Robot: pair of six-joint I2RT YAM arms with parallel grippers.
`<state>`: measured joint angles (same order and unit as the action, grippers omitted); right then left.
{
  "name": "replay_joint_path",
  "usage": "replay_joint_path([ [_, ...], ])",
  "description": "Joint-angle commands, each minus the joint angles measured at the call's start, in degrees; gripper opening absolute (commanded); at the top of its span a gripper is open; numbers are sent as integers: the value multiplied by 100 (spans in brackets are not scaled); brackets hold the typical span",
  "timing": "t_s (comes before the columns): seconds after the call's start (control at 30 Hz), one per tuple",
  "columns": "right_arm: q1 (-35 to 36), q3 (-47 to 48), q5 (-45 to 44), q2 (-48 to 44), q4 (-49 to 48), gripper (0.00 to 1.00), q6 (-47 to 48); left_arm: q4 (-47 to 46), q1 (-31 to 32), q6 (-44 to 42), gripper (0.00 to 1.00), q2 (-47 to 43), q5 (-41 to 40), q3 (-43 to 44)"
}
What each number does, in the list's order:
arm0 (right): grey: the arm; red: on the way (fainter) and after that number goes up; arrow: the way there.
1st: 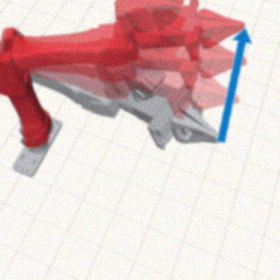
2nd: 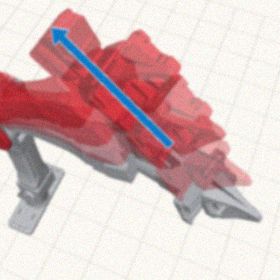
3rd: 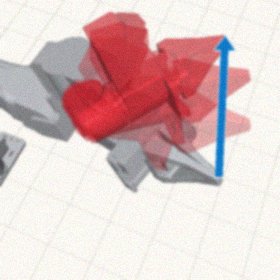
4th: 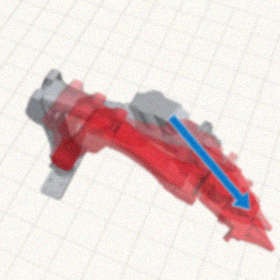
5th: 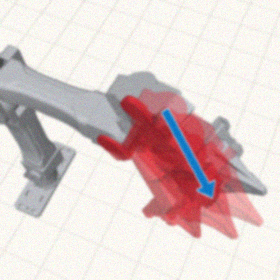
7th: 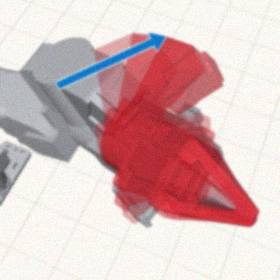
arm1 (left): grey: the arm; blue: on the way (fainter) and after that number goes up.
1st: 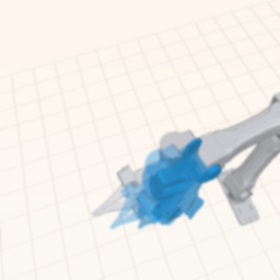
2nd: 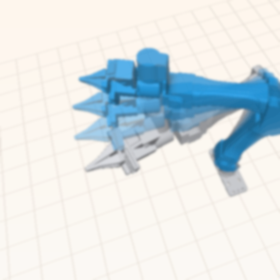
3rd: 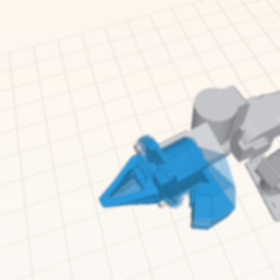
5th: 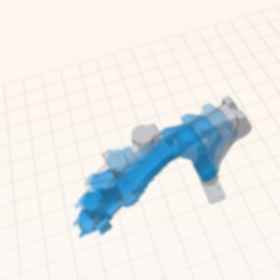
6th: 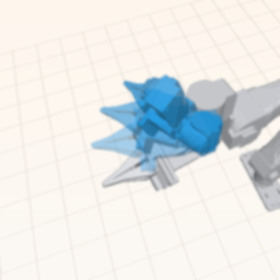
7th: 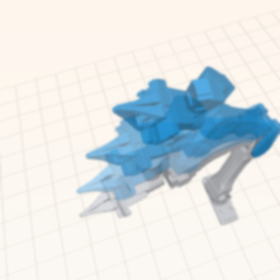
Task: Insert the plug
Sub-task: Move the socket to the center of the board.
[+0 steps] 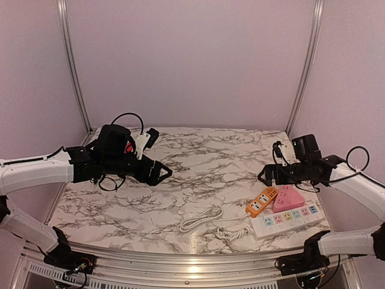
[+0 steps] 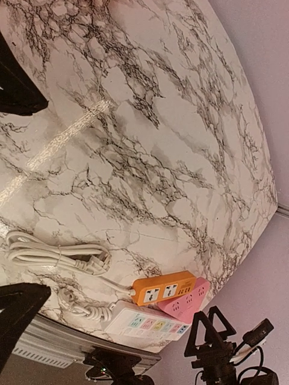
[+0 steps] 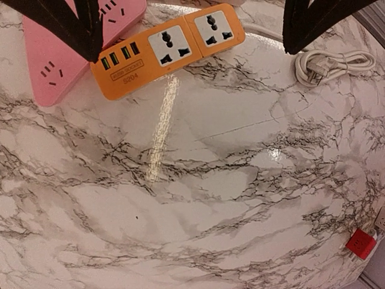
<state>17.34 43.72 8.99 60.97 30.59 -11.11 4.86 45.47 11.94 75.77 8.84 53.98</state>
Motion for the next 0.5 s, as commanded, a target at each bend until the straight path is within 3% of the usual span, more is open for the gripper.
replay_joint_path([
  [0.0,257,-131,-116,56,-228,98,-415,149,485,-382,99,333,-253,262],
  [0.27,1195,-403,-781,627,-321,99,-1099,70,981,-541,99,887,-107,435],
  [0.47,1405,-516,-873,546,-402,99,-1560,-12,1221,-659,99,1170,216,485],
])
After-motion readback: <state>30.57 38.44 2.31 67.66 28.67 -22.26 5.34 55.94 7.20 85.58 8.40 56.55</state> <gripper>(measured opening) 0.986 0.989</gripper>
